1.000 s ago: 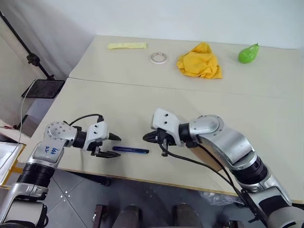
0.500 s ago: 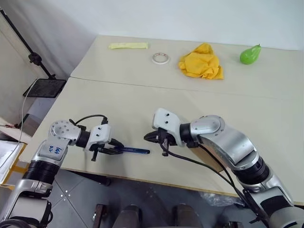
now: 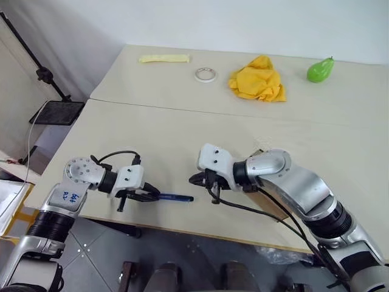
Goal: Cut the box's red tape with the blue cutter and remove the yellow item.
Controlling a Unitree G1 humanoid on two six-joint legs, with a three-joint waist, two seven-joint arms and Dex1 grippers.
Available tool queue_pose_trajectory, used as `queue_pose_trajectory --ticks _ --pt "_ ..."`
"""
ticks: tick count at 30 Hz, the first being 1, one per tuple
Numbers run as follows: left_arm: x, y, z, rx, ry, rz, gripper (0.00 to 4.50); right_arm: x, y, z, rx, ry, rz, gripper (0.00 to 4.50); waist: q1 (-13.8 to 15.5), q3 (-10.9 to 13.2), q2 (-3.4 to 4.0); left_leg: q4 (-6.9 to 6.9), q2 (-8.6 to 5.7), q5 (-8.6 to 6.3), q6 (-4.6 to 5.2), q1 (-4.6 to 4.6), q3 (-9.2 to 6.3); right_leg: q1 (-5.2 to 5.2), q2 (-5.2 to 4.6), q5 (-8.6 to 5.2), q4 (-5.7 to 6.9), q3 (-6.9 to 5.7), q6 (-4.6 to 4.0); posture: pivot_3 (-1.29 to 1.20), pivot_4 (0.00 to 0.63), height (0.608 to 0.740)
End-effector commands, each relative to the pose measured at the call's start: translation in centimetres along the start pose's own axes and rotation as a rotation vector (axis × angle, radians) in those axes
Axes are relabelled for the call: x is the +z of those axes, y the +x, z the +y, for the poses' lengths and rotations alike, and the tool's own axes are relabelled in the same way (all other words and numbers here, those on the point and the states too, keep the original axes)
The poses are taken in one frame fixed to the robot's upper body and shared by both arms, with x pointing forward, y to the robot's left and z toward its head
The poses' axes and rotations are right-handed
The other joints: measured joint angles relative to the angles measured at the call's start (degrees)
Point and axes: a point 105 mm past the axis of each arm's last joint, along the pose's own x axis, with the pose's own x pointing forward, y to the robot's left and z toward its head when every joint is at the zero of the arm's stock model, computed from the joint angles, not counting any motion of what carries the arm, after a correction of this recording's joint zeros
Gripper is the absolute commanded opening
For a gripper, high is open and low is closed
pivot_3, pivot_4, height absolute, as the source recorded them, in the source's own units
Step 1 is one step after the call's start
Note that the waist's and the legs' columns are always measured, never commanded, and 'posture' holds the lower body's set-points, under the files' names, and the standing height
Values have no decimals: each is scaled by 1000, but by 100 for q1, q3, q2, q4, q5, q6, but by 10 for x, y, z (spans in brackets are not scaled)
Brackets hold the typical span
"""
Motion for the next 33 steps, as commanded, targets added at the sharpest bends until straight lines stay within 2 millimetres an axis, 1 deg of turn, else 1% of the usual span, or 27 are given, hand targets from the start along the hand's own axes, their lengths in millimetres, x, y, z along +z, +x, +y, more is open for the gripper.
queue_pose_trajectory --ticks 1,3,7,19,33 --pt "-30 20 -30 -126 -95 117 702 0 2 7 25 -43 18 0 -15 0 0 0 0 0 0 0 0 0 0 0 0 0 0 0 150 740" --pt "-35 18 -31 -125 -100 154 415 -6 8 11 55 -78 61 0 -22 0 0 0 0 0 0 1 0 1 0 0 0 0 0 0 150 740" --pt "-36 17 -33 -126 -113 175 409 -12 14 13 74 -117 105 0 -68 0 0 0 1 1 1 2 0 3 1 0 -1 0 0 0 150 740" --pt "-35 19 -32 -122 -125 191 409 -16 32 14 111 -141 127 0 -75 -3 4 1 1 4 1 8 -1 7 -1 0 -1 1 0 0 150 740" --pt "-34 19 -30 -128 -145 208 409 -8 49 19 143 -166 99 0 -79 -15 25 -3 2 4 0 31 1 23 1 0 -24 4 0 0 150 740"
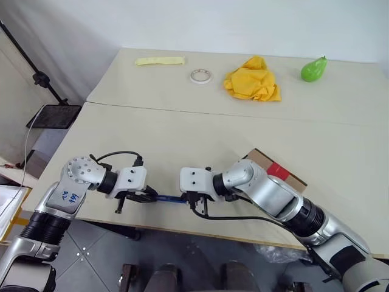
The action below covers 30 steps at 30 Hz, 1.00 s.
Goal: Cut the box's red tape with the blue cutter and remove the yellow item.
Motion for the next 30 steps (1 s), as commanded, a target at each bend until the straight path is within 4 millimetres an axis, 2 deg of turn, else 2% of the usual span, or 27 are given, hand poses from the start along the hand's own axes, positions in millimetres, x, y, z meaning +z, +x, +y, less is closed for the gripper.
queue_pose_trajectory --ticks 1,13,22,26,29,30 --pt "-33 23 -28 -133 -116 114 409 6 5 4 21 -30 -12 0 0 0 0 -1 0 0 0 2 0 2 0 0 -1 0 0 0 150 740" --pt "-32 24 -29 -131 -120 113 409 17 20 1 27 -48 -45 0 -3 1 1 -23 2 0 0 52 -1 53 1 0 -21 0 0 0 150 740" --pt "-33 23 -26 -103 -129 108 409 22 17 -3 9 -44 -75 0 -2 1 2 -26 2 0 0 53 -2 54 1 0 -23 0 0 0 150 740" --pt "-31 22 -19 -54 -129 88 409 31 0 -15 -47 37 -145 0 8 3 5 -26 1 0 -1 52 -2 55 0 0 -25 0 0 0 150 740" --pt "-14 16 8 108 -122 -19 409 41 -55 -43 -189 285 -322 0 81 14 22 -21 -2 0 0 49 -13 63 -4 0 -29 -1 0 0 150 740" --pt "-9 14 13 142 -119 -43 409 41 -67 -47 -219 332 -350 0 132 16 25 -15 -6 0 -1 42 -17 63 -7 1 -32 -1 2 0 150 740"
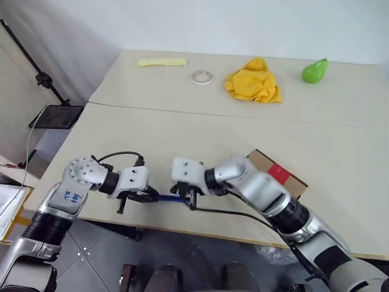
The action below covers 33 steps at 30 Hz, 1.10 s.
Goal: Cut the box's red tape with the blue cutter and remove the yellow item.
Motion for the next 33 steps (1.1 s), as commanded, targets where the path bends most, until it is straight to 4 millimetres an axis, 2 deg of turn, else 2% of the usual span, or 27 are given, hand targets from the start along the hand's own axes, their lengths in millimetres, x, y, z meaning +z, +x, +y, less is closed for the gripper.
queue_pose_trajectory --ticks 1,4,7,9,13,15,16,23,27,33 --pt "-10 7 8 100 -73 -14 409 30 -46 -20 -132 120 -154 0 100 3 2 5 -3 0 0 -7 -3 -2 -2 1 -1 0 2 0 150 740" --pt "8 6 20 184 91 -100 409 36 -69 -32 -199 220 -184 605 137 6 0 10 -11 1 -3 -11 -33 10 0 3 -16 3 4 0 150 740" --pt "22 7 29 249 179 -172 409 44 -88 -41 -236 299 -203 1563 121 9 -3 7 -9 5 -8 -47 -33 -22 6 3 -22 2 4 0 150 740" --pt "32 10 36 300 210 -231 409 45 -94 -46 -255 341 -211 2285 85 11 -6 14 -11 11 -10 -108 -32 -87 6 4 24 2 6 0 150 740" --pt "54 8 49 421 294 -359 409 37 -99 -47 -261 407 -150 3679 30 18 -18 -8 -18 11 -7 -114 -35 -104 8 5 45 -12 7 0 150 740" --pt "63 7 58 493 351 -377 409 31 -103 -53 -277 465 -110 4091 -17 25 -29 -17 -28 10 -5 -115 -35 -117 8 5 64 -15 7 0 150 740" --pt "69 5 64 538 377 -391 409 28 -106 -58 -290 494 -95 4478 -35 27 -32 -21 -36 10 -4 -116 -33 -129 7 5 75 -15 7 0 150 740" --pt "92 -1 81 708 516 -444 409 32 -113 -69 -285 557 -85 4478 -111 33 -43 -22 -31 10 -4 -119 -12 -146 9 5 90 -19 7 0 150 740" --pt "103 4 78 726 572 -475 409 34 -113 -78 -297 607 -99 4478 -97 36 -48 -19 -29 10 -4 -122 -1 -157 6 5 99 -20 7 0 150 740" --pt "101 8 71 698 563 -493 409 38 -110 -78 -276 621 -108 4478 -93 36 -48 -11 -18 10 -4 -128 -2 -166 4 5 104 -18 7 0 150 740"
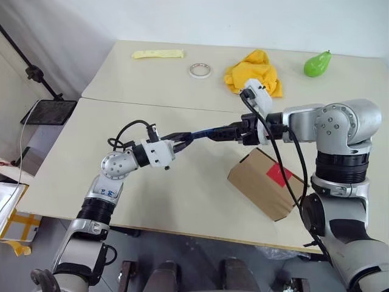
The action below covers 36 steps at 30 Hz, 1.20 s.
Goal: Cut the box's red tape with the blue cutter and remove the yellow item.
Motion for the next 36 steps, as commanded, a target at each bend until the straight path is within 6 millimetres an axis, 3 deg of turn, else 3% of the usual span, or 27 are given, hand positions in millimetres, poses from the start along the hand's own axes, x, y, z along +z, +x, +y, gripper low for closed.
queue_pose_trajectory --ticks 1,5,8,19,32,36 --pt "9 0 2 8 4 -40 409 10 -3 10 34 -25 -26 4478 0 0 0 -1 0 0 0 -1 0 -1 -1 0 0 0 0 0 150 740" --pt "8 0 -1 -9 -31 -41 409 5 -1 10 41 -34 -1 4478 -1 0 0 1 1 0 0 -5 0 -5 0 0 0 0 0 0 150 740" --pt "9 1 2 -1 -50 -46 409 1 -1 12 62 -42 13 3888 -5 0 0 1 2 0 0 -6 0 -5 0 0 0 1 0 0 150 740" --pt "11 3 4 7 -82 -51 409 2 -1 14 83 -74 14 116 -3 0 0 13 2 0 0 -8 0 -6 1 0 0 1 0 0 150 740" --pt "12 3 -1 -22 -84 -59 409 11 -3 18 71 -183 -63 107 -1 0 0 20 4 0 0 -8 -1 -6 0 0 2 2 0 0 150 740" --pt "13 4 -3 -32 -82 -64 409 11 -2 16 61 -187 -65 1415 -1 0 0 22 3 0 0 -9 -1 -7 0 0 2 2 0 0 150 740"
